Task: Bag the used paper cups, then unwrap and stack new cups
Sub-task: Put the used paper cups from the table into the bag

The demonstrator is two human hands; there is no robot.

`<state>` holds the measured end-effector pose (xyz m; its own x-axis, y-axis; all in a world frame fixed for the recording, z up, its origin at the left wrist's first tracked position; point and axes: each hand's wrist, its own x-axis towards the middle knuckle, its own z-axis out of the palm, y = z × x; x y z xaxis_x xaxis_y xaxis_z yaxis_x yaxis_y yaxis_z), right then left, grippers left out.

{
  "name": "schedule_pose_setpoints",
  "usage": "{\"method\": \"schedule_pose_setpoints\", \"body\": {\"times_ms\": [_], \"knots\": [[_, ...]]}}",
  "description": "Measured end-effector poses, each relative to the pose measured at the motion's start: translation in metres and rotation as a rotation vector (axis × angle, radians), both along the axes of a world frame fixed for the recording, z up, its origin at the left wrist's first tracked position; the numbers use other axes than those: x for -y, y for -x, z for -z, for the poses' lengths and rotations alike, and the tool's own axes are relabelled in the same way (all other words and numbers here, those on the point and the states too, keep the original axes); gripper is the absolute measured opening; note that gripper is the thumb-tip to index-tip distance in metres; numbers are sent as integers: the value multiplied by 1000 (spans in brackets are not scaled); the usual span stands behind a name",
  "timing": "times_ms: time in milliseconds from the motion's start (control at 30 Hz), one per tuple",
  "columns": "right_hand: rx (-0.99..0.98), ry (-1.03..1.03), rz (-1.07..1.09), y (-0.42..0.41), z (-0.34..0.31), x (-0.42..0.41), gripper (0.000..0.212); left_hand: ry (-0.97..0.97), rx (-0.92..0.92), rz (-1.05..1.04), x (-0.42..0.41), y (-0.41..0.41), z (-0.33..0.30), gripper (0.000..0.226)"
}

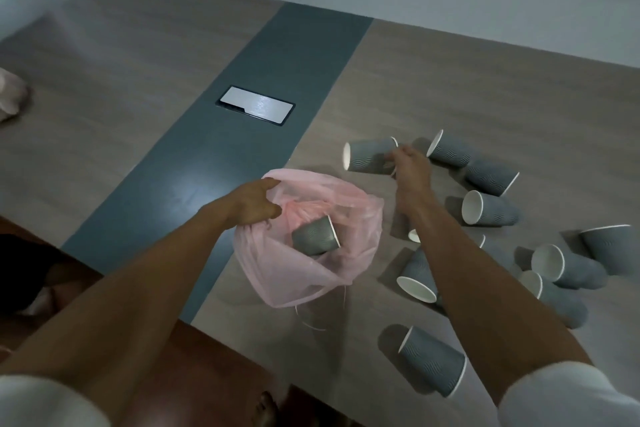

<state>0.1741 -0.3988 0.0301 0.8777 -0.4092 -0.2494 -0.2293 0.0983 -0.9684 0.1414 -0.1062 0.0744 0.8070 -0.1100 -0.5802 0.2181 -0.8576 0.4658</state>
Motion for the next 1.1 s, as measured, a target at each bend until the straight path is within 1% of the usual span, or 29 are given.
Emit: {"method": "schedule_pose_setpoints", "body": {"times_ms": [33, 67, 100, 167, 200, 267, 300, 367, 433, 467, 500, 567, 600, 633, 667, 700, 733, 767, 800, 833, 867, 900, 933, 967, 1000, 1033, 1100], "knots": [[13, -104, -38, 3, -7, -4, 20, 4, 3, 2, 2, -1, 0, 78], [23, -142, -147, 9, -10, -10, 24, 2, 7, 6, 2, -3, 0, 78], [24, -110, -284, 16, -11, -16, 20, 3, 15, 17, 3, -5, 1, 79], [-19, 25, -563, 31, -2, -34, 9, 13, 53, 58, 8, -10, -2, 75], [-48, 87, -662, 37, 7, -43, 10, 12, 72, 90, 12, -13, -4, 71], [-17, 253, -758, 44, 30, -62, 7, 17, 103, 148, 22, -20, -7, 63], [7, 384, -765, 46, 41, -70, 5, 27, 114, 166, 25, -24, -7, 60], [-5, 630, -717, 49, 55, -79, 7, 48, 130, 216, 33, -32, -7, 59], [-85, 812, -666, 52, 56, -77, 9, 54, 144, 248, 39, -42, -5, 62], [-144, 872, -644, 52, 55, -73, 7, 61, 149, 266, 42, -49, -6, 64], [-185, 901, -629, 50, 57, -66, 11, 72, 160, 272, 45, -56, -4, 65], [-238, 893, -648, 45, 52, -52, 19, 72, 184, 308, 52, -70, -3, 67], [-260, 904, -647, 42, 44, -48, 19, 70, 189, 337, 58, -78, -5, 68], [-254, 912, -587, 39, 38, -44, 19, 66, 185, 375, 63, -84, -5, 69], [-212, 891, -435, 38, 30, -39, 24, 51, 177, 419, 68, -90, -5, 67], [-123, 854, -212, 37, 23, -32, 28, 36, 166, 462, 74, -96, -4, 65], [-32, 813, 10, 35, 19, -21, 27, 15, 162, 499, 77, -102, -2, 65], [1, 781, 145, 34, 19, -6, 20, -2, 160, 525, 79, -107, 0, 66], [-58, 778, 171, 34, 20, 14, 14, -16, 157, 541, 81, -112, 3, 69], [-201, 823, 80, 35, 25, 37, 21, -29, 156, 554, 82, -117, 6, 72], [-391, 895, -123, 38, 35, 58, 39, -42, 155, 565, 83, -120, 7, 75], [-549, 970, -372, 43, 44, 76, 56, -47, 158, 574, 84, -123, 7, 76], [-615, 1045, -573, 47, 56, 89, 70, -59, 154, 578, 85, -126, 7, 76], [-609, 1102, -715, 52, 68, 98, 79, -58, 153, 586, 87, -127, 7, 76], [-583, 1091, -760, 57, 77, 101, 82, -62, 145, 596, 88, -128, 6, 75], [-554, 1029, -716, 59, 82, 99, 78, -66, 139, 611, 89, -129, 6, 75], [-474, 1017, -513, 58, 82, 94, 67, -76, 122, 641, 88, -132, 7, 78]]}}
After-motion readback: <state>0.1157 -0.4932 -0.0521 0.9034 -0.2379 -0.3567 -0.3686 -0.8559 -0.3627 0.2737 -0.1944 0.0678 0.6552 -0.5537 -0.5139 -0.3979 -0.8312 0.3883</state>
